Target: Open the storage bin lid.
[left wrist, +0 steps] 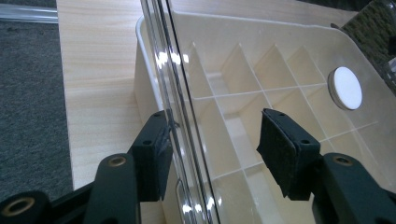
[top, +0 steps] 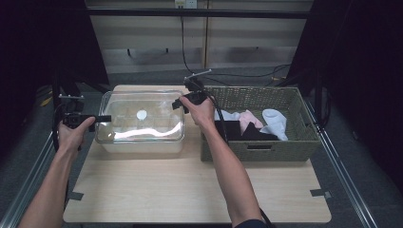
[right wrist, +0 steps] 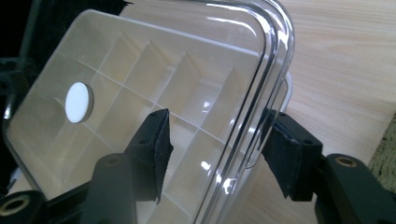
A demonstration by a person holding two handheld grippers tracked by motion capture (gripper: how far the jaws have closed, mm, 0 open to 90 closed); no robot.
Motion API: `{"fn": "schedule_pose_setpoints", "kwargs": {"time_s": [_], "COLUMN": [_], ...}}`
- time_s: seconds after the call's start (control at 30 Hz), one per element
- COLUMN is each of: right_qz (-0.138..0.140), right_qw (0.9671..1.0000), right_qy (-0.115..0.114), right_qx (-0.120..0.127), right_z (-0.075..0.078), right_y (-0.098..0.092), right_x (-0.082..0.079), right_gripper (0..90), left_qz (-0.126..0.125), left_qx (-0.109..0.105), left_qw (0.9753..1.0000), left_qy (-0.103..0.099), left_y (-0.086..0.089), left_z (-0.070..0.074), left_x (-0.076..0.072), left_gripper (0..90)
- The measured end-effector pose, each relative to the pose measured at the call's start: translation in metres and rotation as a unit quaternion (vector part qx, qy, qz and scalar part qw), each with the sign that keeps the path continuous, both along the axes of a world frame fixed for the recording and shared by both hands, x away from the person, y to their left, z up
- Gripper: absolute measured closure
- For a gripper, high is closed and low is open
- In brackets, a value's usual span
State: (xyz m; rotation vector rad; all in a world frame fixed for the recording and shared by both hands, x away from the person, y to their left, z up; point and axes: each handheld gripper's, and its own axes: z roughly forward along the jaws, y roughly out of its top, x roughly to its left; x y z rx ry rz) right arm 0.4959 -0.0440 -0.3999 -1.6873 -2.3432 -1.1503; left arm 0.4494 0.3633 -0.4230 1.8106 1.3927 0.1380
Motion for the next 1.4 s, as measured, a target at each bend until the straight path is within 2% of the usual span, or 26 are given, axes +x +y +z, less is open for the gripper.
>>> {"fn": "schedule_pose_setpoints", "kwargs": {"time_s": [0.07,0.1,0.37,0.5,0.6,0.63,0.73,0.77,0.93,1.0,1.03,1.13,1.17,1.27,1.4], "right_qz": [-0.001,-0.006,0.001,0.001,-0.001,-0.004,-0.007,-0.008,-0.004,-0.004,-0.001,0.002,0.004,0.006,0.01], "right_qw": [1.0,0.9999,0.9996,0.9993,0.9992,0.9992,0.9993,0.9992,0.9991,0.999,0.9984,0.9978,0.9973,0.9967,0.996], "right_qy": [-0.003,-0.002,-0.014,-0.021,-0.026,-0.024,-0.029,-0.028,-0.032,-0.03,-0.036,-0.038,-0.042,-0.052,-0.058], "right_qx": [0.005,0.016,0.024,0.031,0.031,0.031,0.024,0.027,0.029,0.032,0.044,0.055,0.061,0.061,0.067], "right_z": [0.001,0.003,0.008,0.013,0.016,0.017,0.021,0.021,0.023,0.023,0.024,0.026,0.028,0.031,0.034], "right_y": [-0.002,-0.005,-0.01,-0.014,-0.015,-0.014,-0.014,-0.014,-0.014,-0.014,-0.016,-0.018,-0.018,-0.018,-0.02], "right_x": [-0.001,-0.003,-0.01,-0.015,-0.017,-0.019,-0.021,-0.021,-0.024,-0.026,-0.027,-0.029,-0.032,-0.037,-0.04], "right_gripper": [43.9,44.4,49.4,55.3,57.6,57.5,57.6,58.4,62.0,63.0,65.1,67.0,67.6,68.4,69.7], "left_qz": [0.0,-0.005,-0.009,-0.004,-0.009,-0.008,-0.011,-0.021,-0.019,-0.011,-0.017,-0.02,-0.018,-0.018,-0.023], "left_qx": [-0.006,-0.005,-0.011,-0.027,-0.024,-0.031,-0.031,-0.026,-0.027,-0.034,-0.025,-0.02,-0.019,-0.01,-0.014], "left_qw": [1.0,1.0,0.9998,0.9993,0.9994,0.9991,0.999,0.9991,0.9992,0.9991,0.9992,0.9992,0.999,0.999,0.9989], "left_qy": [-0.001,-0.002,-0.016,-0.026,-0.025,-0.027,-0.029,-0.026,-0.022,-0.023,-0.025,-0.026,-0.035,-0.039,-0.039], "left_y": [-0.001,-0.001,0.002,0.004,0.005,0.006,0.005,0.006,0.008,0.008,0.009,0.01,0.01,0.009,0.01], "left_z": [0.001,0.003,0.01,0.014,0.016,0.017,0.018,0.017,0.015,0.016,0.017,0.019,0.021,0.023,0.022], "left_x": [0.0,-0.001,-0.006,-0.011,-0.011,-0.013,-0.016,-0.018,-0.021,-0.022,-0.024,-0.026,-0.03,-0.034,-0.037], "left_gripper": [47.1,48.1,52.8,56.8,57.9,58.5,59.0,59.2,59.2,59.4,59.7,60.5,60.7,60.7,61.8]}}
